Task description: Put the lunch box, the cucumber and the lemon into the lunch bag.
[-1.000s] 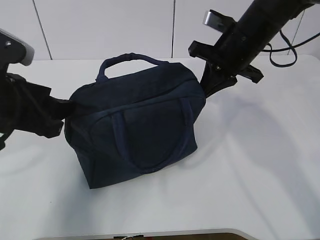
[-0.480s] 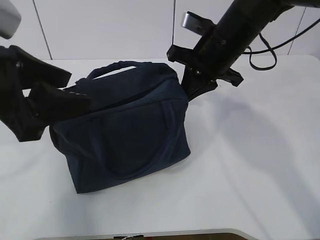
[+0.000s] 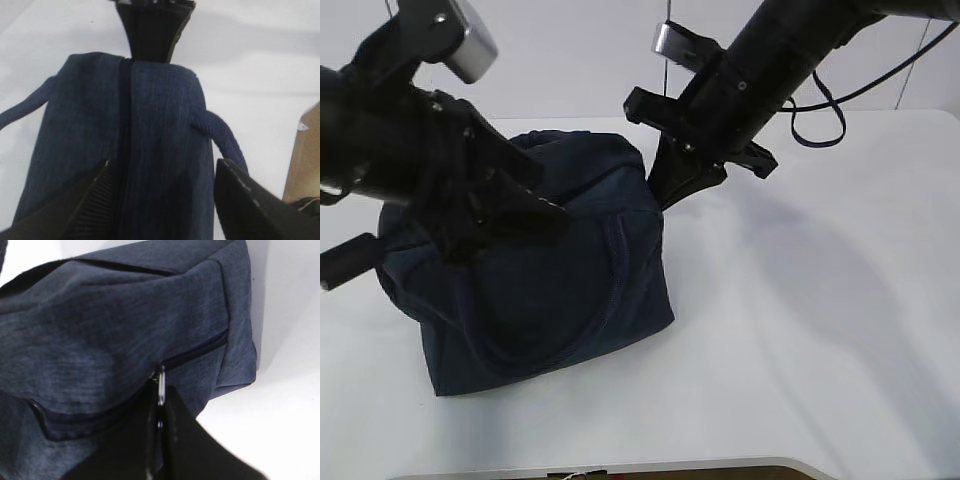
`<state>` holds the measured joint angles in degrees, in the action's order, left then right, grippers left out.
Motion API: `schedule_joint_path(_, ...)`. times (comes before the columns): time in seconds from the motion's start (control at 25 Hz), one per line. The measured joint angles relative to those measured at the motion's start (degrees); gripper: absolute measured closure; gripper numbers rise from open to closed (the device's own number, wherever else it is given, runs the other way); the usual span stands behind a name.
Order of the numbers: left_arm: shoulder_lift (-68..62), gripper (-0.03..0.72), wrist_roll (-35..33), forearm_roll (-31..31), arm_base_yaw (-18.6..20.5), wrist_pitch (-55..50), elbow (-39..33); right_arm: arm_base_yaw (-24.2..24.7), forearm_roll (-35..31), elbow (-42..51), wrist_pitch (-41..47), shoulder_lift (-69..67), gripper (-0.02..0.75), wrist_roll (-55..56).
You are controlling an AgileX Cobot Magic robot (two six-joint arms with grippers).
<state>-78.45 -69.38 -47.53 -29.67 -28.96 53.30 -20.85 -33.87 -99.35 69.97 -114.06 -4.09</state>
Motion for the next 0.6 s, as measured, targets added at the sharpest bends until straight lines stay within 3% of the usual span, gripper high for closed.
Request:
schedule_joint_path(0.48,-10.2,0.236,-2.3,3.2,0.0,-7.2,8.1,0.0,-0.4,0.0,0.0,0.0,0.733,-0.7)
schedule_joint_path(0.6,-10.3,0.295,-2.3,4.1,0.0,-7.3,8.1,0.0,-0.4,0.0,0.0,0.0,0.733,-0.7)
